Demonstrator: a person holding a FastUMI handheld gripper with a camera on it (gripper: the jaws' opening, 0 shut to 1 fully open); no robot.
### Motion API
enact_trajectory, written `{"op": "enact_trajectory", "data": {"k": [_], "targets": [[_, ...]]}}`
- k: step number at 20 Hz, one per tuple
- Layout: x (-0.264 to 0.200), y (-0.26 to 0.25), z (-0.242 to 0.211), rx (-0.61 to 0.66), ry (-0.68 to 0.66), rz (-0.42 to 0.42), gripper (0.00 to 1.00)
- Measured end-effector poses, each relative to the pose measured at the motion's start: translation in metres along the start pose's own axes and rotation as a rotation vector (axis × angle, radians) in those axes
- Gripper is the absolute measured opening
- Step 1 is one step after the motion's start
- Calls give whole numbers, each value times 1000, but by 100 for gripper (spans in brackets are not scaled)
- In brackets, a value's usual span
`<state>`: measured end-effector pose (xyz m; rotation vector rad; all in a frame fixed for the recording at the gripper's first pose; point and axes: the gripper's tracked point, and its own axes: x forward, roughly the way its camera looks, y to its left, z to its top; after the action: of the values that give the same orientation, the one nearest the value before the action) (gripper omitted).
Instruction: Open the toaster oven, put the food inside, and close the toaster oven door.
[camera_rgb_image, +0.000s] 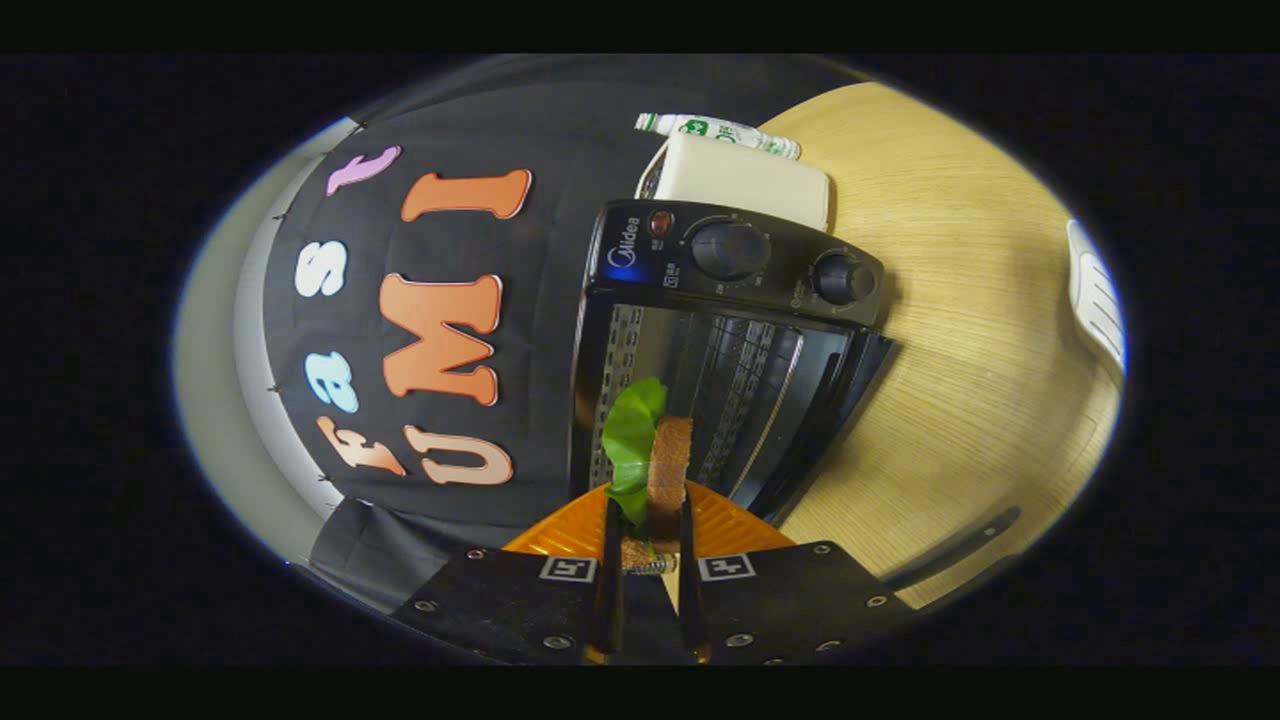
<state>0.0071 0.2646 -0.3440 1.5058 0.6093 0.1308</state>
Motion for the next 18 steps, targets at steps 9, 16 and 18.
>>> {"op": "enact_trajectory", "data": {"k": [9, 16, 18], "targets": [[46, -9, -10, 12, -46, -7, 23], [44, -27, -3, -15, -62, -127, 31], [39, -33, -4, -43, -47, -184, 37]]}}
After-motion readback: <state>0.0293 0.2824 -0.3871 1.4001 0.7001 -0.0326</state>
